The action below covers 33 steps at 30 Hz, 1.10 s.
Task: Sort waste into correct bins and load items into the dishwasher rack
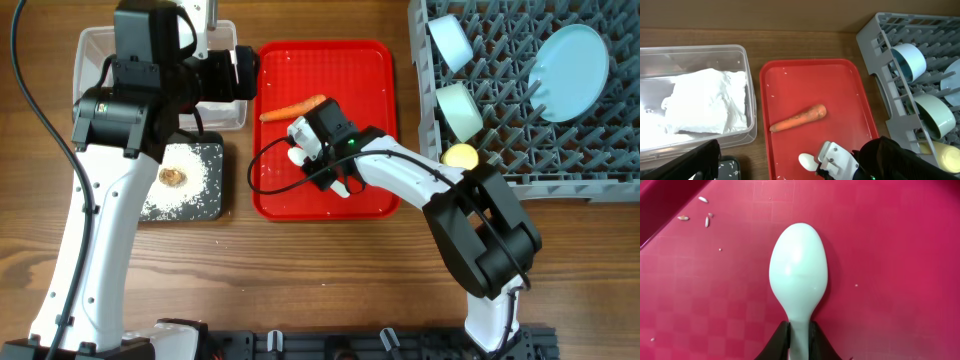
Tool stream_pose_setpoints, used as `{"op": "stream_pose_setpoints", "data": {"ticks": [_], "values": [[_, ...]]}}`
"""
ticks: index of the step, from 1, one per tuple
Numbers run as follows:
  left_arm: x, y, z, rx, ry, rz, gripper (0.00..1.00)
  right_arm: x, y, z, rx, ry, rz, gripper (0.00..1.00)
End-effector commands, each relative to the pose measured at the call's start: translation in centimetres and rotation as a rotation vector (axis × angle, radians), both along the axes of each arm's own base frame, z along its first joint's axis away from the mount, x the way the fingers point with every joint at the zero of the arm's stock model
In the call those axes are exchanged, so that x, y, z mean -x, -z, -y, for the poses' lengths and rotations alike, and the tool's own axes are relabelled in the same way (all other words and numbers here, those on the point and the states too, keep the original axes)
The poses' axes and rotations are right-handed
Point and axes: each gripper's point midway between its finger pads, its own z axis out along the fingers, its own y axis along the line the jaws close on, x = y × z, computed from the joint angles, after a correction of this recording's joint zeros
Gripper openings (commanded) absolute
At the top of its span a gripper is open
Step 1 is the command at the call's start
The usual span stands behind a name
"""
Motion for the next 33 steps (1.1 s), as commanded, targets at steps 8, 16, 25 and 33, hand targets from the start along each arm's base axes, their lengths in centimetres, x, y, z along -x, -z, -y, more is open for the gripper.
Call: {"op": "stream_pose_setpoints", "data": {"ticks": [8,16,25,33], "values": [[-0.1,0.0,-0.2,0.003,-0.010,0.000,1.00,1.2,-1.0,2.3,0.070,0.085,-0.142,0.04],[-0.1,0.0,-0.2,0.003,-0.010,0.000,1.00,0.9,-2.9,2.5,0.049,0.113,-0.127,0.04],[-0.1,0.0,-0.2,0.003,-0.010,0.000,1.00,1.8,-3.9,0.5,-0.039,-0.079,-0.121,0.85],[-0.1,0.0,-0.2,0.003,-0.010,0.001,1.00,2.0,-0.9,-0.5,-0.023,-0.187,-0.120,0.98]]}}
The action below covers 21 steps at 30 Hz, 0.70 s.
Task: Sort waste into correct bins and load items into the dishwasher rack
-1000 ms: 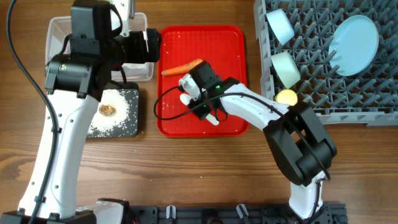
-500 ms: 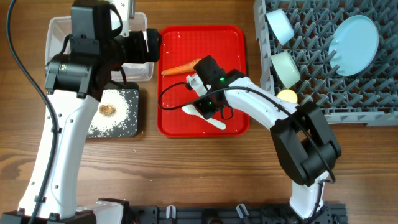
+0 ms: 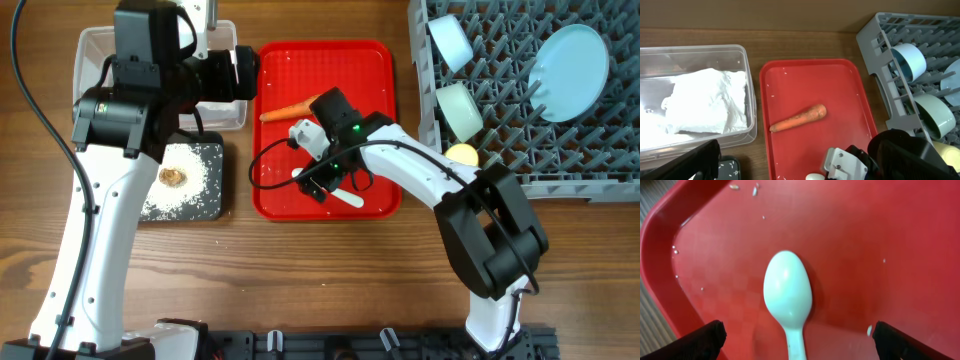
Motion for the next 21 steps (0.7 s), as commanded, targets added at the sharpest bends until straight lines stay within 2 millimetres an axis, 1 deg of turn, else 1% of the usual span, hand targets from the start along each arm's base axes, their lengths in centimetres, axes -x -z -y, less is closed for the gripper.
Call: {"op": "stream_pose_setpoints", "data": {"ticks": [1,3,4,7,9,11,15,16,17,18,21], "values": [[-0.1,0.0,-0.2,0.003,-0.010,0.000,1.00,0.4,1.9,-0.9,-0.007,-0.066,-0.032,0.86],[-0.1,0.0,-0.2,0.003,-0.010,0.000,1.00,0.5,2.2,-0.9,-0.004,-0.070,-0.036,0.77],[-0.1,0.0,-0.2,0.003,-0.010,0.000,1.00,0.4,2.2,-1.0,-0.008,-0.070,-0.032,0.74],[-0.1,0.0,-0.2,0.003,-0.010,0.000,1.00,0.2,2.2,-1.2,-0.019,-0.075,-0.018,0.73],[-0.1,0.0,-0.2,0.003,-0.010,0.000,1.00,0.5,2.2,-1.8,-0.053,-0.107,-0.028,0.70],[-0.1,0.0,-0.2,0.003,-0.010,0.000,1.00,0.5,2.6,-2.0,-0.059,-0.108,-0.034,0.69],[-0.1,0.0,-0.2,0.003,-0.010,0.000,1.00,0.9,5.5,-1.5,-0.023,-0.101,-0.079,0.68],[-0.1,0.0,-0.2,0.003,-0.010,0.000,1.00,1.1,6.2,-1.3,-0.009,-0.098,-0.090,0.66],[-0.1,0.0,-0.2,0.003,-0.010,0.000,1.00,1.2,7.1,-0.8,0.020,-0.082,-0.102,0.65],[-0.1,0.0,-0.2,0.003,-0.010,0.000,1.00,1.3,8.4,0.1,0.072,-0.053,-0.116,0.64],[-0.1,0.0,-0.2,0.003,-0.010,0.000,1.00,1.7,9.7,1.5,0.149,-0.042,-0.132,0.61]]}}
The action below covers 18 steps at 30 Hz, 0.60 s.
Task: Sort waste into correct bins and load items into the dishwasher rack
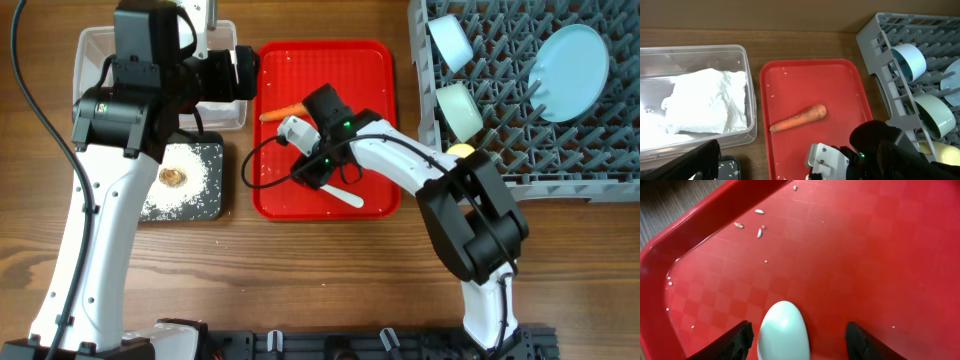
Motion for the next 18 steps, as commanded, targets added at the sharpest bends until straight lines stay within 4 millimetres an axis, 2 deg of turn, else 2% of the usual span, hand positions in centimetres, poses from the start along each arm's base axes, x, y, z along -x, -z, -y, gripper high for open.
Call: {"op": "stream_pose_setpoints", "data": {"ticks": [1,4,7,10,14,18], "values": [[-0.1,0.0,-0.2,0.003,-0.010,0.000,1.00,3.4,8.0,4.6,0.245,0.034,-0.143,0.61],[-0.1,0.0,-0.2,0.003,-0.010,0.000,1.00,4.3,8.3,6.5,0.340,0.037,-0.165,0.61],[-0.1,0.0,-0.2,0.003,-0.010,0.000,1.00,5.1,8.5,7.0,0.370,0.025,-0.188,0.61],[-0.1,0.0,-0.2,0.003,-0.010,0.000,1.00,5.7,9.4,8.5,0.459,0.033,-0.155,0.61],[-0.1,0.0,-0.2,0.003,-0.010,0.000,1.00,4.7,9.6,8.9,0.488,0.137,-0.120,0.61],[-0.1,0.0,-0.2,0.003,-0.010,0.000,1.00,4.2,9.9,9.6,0.527,0.186,-0.096,0.50]]}}
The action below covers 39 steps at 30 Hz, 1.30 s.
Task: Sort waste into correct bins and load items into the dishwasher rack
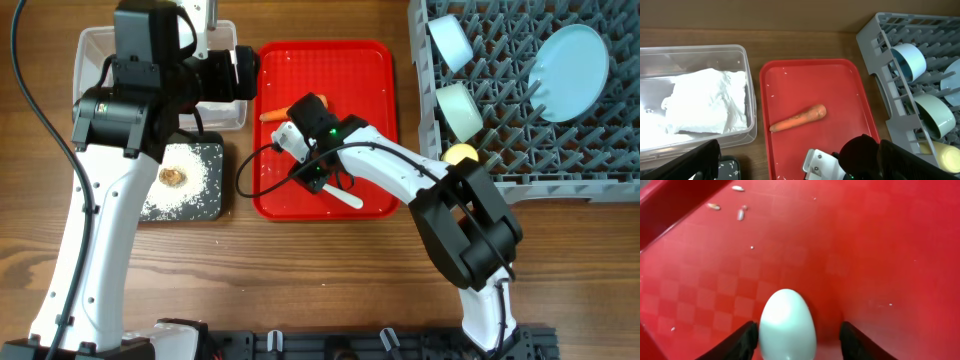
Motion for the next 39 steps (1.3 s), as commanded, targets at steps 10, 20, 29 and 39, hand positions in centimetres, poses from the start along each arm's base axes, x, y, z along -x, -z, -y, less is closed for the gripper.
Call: {"op": "stream_pose_setpoints", "data": {"ticks": [10,20,29,39], "values": [[-0.1,0.0,-0.2,0.003,-0.010,0.000,1.00,4.8,10.1,8.1,0.315,0.150,-0.207,0.26],[-0.1,0.0,-0.2,0.003,-0.010,0.000,1.00,2.4,6.5,7.8,0.188,0.247,-0.260,0.12],[-0.1,0.0,-0.2,0.003,-0.010,0.000,1.00,-2.3,-0.5,8.4,0.085,0.323,-0.175,0.11],[-0.1,0.0,-0.2,0.003,-0.010,0.000,1.00,-8.2,-14.1,11.2,-0.200,0.453,0.023,0.10]]}}
